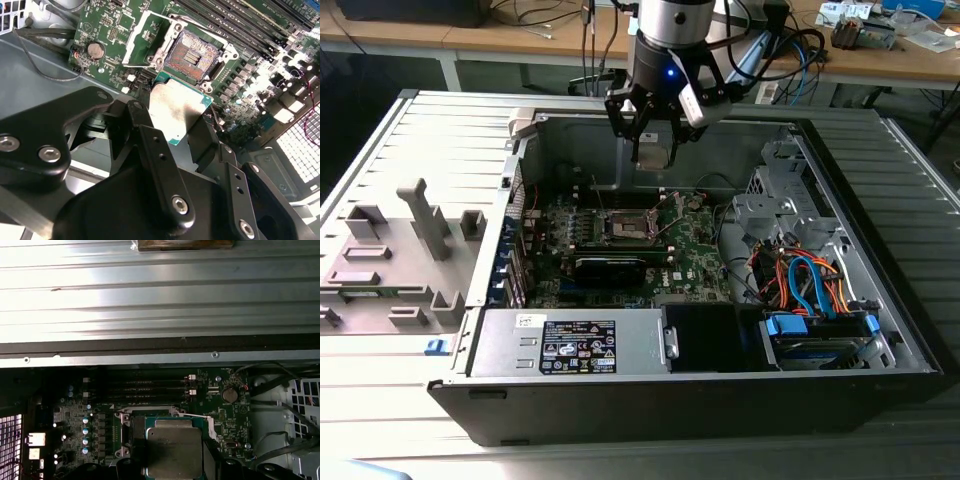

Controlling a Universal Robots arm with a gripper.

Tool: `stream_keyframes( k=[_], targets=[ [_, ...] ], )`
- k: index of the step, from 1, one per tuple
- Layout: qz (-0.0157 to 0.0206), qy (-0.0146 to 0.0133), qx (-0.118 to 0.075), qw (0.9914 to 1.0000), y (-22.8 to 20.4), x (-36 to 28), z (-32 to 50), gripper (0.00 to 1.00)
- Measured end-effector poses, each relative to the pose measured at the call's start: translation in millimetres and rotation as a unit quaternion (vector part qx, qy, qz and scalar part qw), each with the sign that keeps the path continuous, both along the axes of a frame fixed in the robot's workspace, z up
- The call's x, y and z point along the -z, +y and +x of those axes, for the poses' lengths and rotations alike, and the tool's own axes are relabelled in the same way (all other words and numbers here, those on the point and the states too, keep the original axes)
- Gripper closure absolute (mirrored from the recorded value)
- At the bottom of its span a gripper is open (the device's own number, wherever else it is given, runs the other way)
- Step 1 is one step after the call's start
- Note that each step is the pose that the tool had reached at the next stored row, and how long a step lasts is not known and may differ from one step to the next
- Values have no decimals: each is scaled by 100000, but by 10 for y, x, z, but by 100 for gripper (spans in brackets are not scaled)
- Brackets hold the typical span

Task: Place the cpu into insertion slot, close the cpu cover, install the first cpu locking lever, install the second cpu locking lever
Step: 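Place the cpu into insertion slot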

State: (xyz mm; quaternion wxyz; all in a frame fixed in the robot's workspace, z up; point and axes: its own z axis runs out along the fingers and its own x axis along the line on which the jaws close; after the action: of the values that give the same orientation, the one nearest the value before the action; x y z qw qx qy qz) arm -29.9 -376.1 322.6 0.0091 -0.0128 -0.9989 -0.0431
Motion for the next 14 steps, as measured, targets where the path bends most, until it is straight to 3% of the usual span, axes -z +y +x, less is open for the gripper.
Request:
stream_keyframes(
  k=[14],
  targets=[
    [-6, 0, -3, 100000, -25, 18, 0, 46]
  ],
)
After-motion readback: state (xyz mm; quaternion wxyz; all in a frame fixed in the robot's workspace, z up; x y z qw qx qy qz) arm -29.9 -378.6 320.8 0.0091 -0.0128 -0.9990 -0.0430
